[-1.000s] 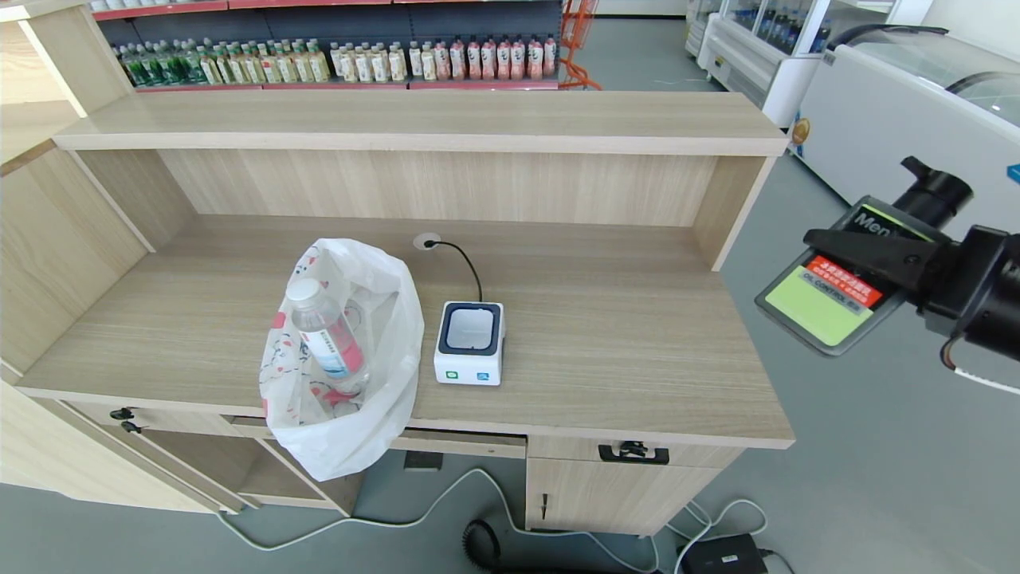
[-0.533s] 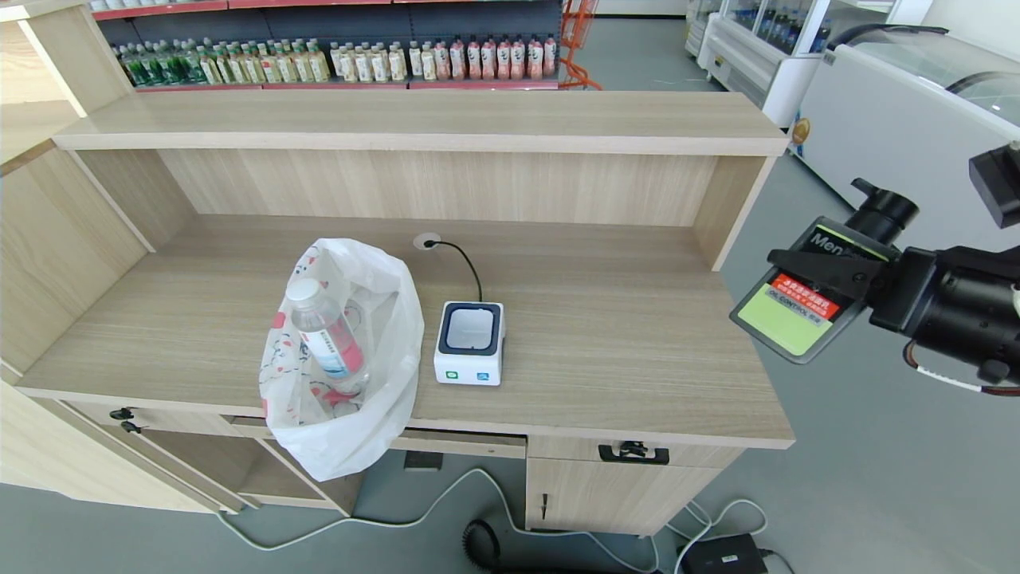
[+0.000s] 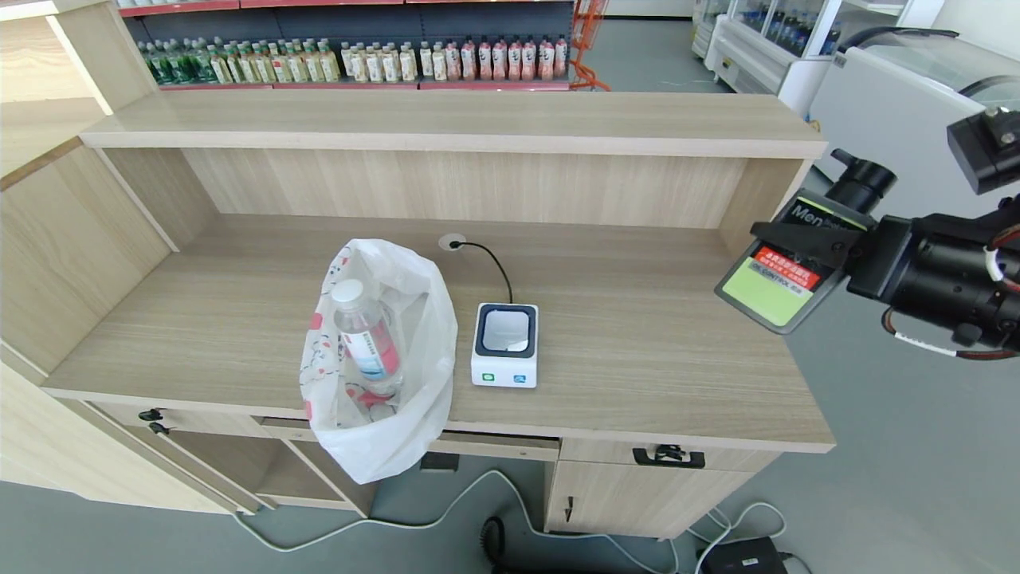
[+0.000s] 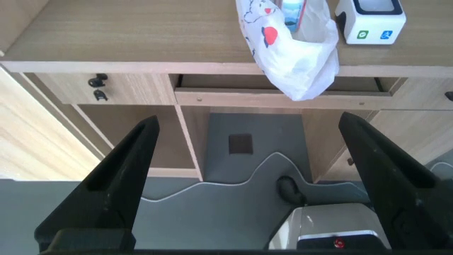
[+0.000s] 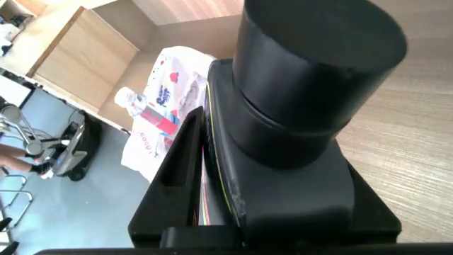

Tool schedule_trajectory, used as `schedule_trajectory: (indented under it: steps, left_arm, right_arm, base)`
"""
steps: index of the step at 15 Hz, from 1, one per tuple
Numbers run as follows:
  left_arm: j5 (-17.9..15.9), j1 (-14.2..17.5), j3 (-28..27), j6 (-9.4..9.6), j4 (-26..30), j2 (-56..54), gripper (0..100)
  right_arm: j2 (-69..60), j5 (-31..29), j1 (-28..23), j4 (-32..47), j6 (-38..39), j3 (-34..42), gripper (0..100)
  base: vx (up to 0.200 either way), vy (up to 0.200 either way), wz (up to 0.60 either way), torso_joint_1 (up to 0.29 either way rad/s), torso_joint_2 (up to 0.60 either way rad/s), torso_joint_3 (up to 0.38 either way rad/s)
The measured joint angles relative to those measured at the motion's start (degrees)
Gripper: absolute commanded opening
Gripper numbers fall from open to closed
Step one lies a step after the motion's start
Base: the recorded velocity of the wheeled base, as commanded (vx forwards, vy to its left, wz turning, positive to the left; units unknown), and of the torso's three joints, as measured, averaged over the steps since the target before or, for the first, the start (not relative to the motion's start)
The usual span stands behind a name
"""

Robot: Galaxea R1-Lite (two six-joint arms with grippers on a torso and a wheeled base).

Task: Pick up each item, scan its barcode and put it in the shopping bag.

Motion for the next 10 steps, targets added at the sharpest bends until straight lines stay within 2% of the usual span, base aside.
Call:
schedule_trajectory:
  steps: [3,7,10]
  left_arm:
    - [0.0,0.0,0.0,0.06,0.0,0.0,100]
    - [0.0,0.0,0.0,0.05,0.0,0.0,100]
    - [0.0,0.0,0.0,-0.05,0.0,0.0,100]
  right_arm:
    - [4.2,-1.1,0.1,-0.2,-1.1,-4.2,0]
    - [10.6,-6.0,-0.3,-0.1,-1.1,-8.8,0]
    - [15.0,-6.7,-0.1,-0.2,0.1,-11.6,0]
  base:
    - [0.000,0.200,0.00,0.004,0.00,-0.001]
    - [0.000,0.200,0.00,0.001,0.00,0.002]
    - [0.000,0.000,0.00,0.000,0.00,0.000]
